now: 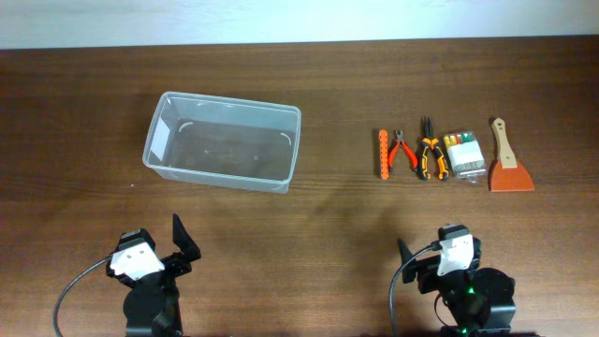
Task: Pack container
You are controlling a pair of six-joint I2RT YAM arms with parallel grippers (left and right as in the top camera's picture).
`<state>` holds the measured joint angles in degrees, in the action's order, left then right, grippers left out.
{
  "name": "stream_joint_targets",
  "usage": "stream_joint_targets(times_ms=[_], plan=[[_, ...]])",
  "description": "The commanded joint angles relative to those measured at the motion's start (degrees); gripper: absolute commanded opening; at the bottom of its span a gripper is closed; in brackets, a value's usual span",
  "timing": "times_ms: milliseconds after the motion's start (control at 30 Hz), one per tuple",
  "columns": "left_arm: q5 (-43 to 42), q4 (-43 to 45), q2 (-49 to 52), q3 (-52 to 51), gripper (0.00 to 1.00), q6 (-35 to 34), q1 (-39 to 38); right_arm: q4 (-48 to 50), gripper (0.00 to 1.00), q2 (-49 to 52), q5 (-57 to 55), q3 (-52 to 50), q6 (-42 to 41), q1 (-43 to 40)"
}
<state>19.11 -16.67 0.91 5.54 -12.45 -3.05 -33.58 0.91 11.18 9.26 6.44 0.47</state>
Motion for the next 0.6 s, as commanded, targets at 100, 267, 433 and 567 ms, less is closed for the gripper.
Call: stream_joint_targets(times_ms=[100, 267, 433, 567], plan=[[0.2, -0.04, -0.24, -0.22, 0.99, 0.5, -0.22, 5.42, 0.98, -0.59, 28.52, -0.26, 0.17, 0.22], [0.2, -0.04, -0.24, -0.22, 0.99, 0.5, -0.22, 7.74, 0.99, -0.59, 36.48, -0.42, -1.64, 0.22], [0.22, -0.04, -0.24, -0.22, 0.99, 0.5, -0.22, 17.62, 0.98, 0.76, 36.28, 3.3, -18.95, 0.26], [0.2, -0.04, -0.24, -0.22, 0.99, 0.5, -0.22, 15.34, 0.98, 8.9, 30.21, 14.14, -18.73, 0.26]])
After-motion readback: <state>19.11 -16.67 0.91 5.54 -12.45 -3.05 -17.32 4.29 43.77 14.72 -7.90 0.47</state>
